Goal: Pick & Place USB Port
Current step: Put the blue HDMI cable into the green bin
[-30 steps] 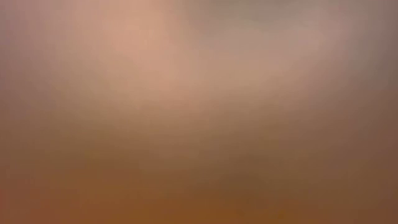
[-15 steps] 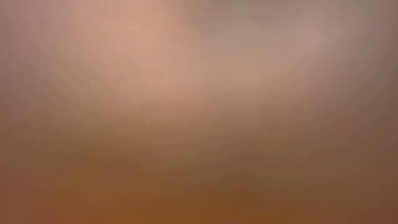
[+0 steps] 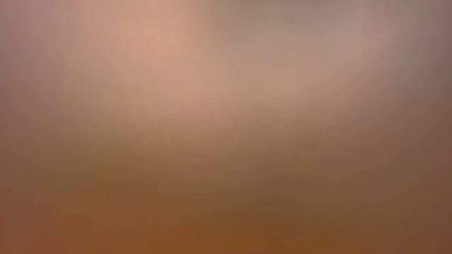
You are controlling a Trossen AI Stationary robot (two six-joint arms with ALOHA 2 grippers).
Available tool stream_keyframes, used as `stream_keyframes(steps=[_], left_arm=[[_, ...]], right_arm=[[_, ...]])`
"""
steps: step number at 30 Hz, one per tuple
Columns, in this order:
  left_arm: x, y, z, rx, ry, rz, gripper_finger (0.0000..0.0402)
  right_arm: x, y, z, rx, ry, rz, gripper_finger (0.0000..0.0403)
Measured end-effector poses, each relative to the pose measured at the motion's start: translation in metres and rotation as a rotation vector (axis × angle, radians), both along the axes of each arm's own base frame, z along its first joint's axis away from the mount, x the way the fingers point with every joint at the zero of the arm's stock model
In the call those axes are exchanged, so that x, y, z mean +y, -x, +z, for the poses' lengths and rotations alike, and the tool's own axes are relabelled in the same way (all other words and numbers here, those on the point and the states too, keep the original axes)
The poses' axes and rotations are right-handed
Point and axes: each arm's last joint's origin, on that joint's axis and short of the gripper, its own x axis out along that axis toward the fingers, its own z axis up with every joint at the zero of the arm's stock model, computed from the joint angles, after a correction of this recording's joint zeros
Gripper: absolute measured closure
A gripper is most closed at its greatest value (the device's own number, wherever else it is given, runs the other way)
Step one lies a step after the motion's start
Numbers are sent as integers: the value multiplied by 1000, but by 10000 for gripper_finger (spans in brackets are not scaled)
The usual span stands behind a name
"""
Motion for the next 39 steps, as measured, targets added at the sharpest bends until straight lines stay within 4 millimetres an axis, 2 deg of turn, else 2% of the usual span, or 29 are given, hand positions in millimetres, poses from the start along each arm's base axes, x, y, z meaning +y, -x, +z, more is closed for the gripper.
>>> stream_keyframes(steps=[7, 10, 12, 14, 17, 19, 21, 24, 29, 33, 36, 39], left_arm=[[-2, 0, -1, 29, 14, -1, 169], [-4, -1, -6, 55, 5, -7, 169], [-5, -3, -10, 65, -6, -23, 169], [-6, -4, -13, 74, -18, -34, 169], [-7, -7, -17, 78, -31, -44, 169], [-7, -7, -18, 78, -40, -43, 169], [-6, -7, -18, 64, -54, -45, 169], [-5, -7, -18, 64, -70, -48, 169], [-3, -6, -19, 79, -86, -48, 169], [-2, -6, -19, 81, -88, -47, 169], [-2, -5, -19, 87, -92, -44, 169], [-2, -5, -19, 90, -94, -42, 169]], right_arm=[[0, -1, -1, -13, -9, 10, 234], [8, -8, -9, 49, -12, 67, 237], [20, -13, -17, 105, -28, 171, 249], [35, -17, -25, 168, -82, 367, 271], [53, -20, -27, 189, -278, 695, 321], [61, -21, -24, 160, -387, 785, 364], [65, -20, -23, 158, -418, 792, 392], [77, -17, -23, 147, -472, 846, 393], [91, -16, -29, 140, -687, 1113, 402], [92, -22, -41, 97, -746, 1132, 402], [91, -38, -47, 76, -806, 1159, 402], [97, -55, -54, 129, -857, 1184, 403]])
